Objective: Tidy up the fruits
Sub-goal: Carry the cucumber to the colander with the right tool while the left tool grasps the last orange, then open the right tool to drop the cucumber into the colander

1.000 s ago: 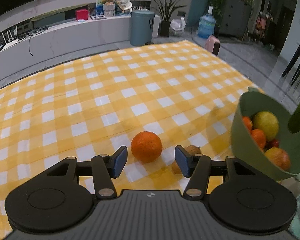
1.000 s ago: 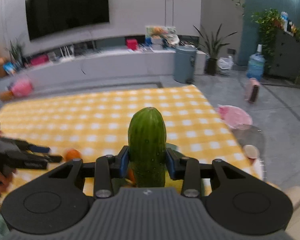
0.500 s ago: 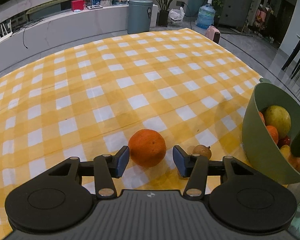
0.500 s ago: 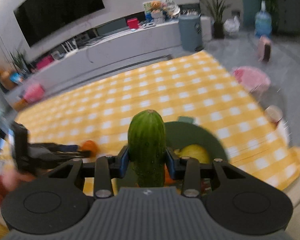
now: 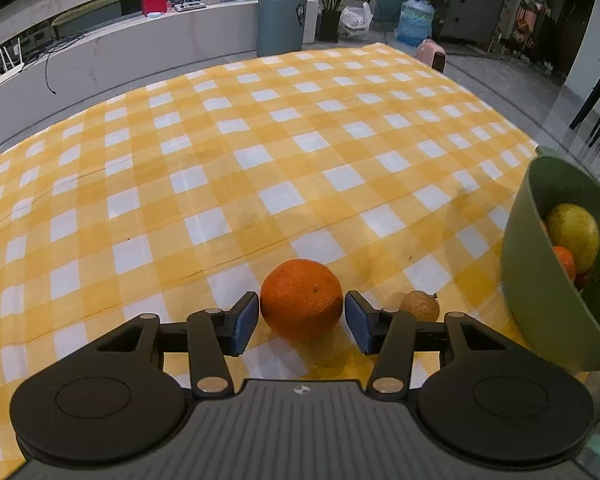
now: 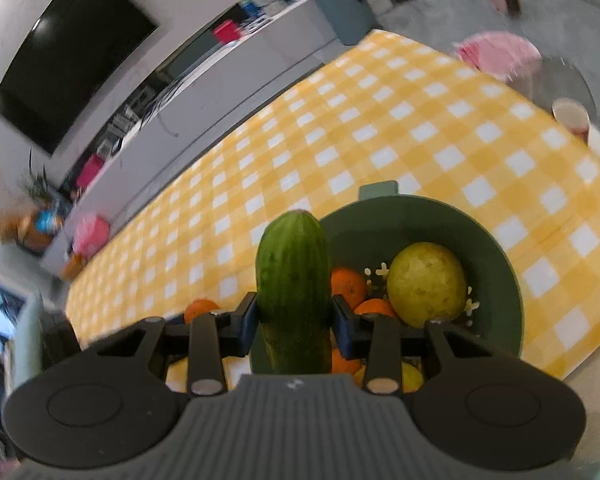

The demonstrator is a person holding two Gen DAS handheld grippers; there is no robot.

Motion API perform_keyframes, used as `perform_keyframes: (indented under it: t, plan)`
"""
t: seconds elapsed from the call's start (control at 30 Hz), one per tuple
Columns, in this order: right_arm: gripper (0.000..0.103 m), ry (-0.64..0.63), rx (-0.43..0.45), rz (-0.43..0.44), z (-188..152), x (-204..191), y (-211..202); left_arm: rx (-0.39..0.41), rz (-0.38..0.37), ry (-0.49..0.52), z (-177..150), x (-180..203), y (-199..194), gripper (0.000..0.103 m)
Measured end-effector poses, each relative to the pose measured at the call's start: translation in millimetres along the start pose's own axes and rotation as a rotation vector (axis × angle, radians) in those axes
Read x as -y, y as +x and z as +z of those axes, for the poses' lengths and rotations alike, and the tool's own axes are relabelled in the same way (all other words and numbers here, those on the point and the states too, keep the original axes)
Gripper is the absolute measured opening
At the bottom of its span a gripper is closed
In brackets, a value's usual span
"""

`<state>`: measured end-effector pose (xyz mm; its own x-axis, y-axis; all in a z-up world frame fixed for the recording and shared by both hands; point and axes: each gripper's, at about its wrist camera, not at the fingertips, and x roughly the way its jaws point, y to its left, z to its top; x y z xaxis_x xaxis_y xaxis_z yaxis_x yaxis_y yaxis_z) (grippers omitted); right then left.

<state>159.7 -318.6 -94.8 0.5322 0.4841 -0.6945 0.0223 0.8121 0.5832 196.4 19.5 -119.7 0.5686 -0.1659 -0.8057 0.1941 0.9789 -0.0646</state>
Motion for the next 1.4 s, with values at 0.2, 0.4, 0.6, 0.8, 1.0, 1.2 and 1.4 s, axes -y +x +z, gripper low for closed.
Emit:
perform_keyframes:
  t: [0.2,0.4,0.6,0.8,1.0,1.2,1.4]
  plan:
    - [0.036,0.270,-0.014,0.050,10,37,23,-0.027,0.015,-0.014,2,2,6,0.057]
    - [0.036,0.377,-0.015,0.065,12,51,37,-0.039,0.026,-0.005,5,6,6,0.052]
    - [0.036,0.394,-0.022,0.034,10,52,50,-0.039,0.042,-0.006,5,8,6,0.050]
    - [0.038,0.381,-0.017,0.015,9,50,53,-0.046,0.037,-0.042,5,9,0,0.050]
    - [0.047,0.330,0.004,0.018,4,47,38,-0.011,0.017,-0.039,6,16,-18,0.050]
    - [0.048,0.092,0.053,-0.021,-7,27,9,0.027,-0.015,-0.067,7,26,-46,0.050]
    - [0.049,-0.230,0.099,-0.103,-30,12,-19,0.073,-0.087,-0.059,12,52,-81,0.050]
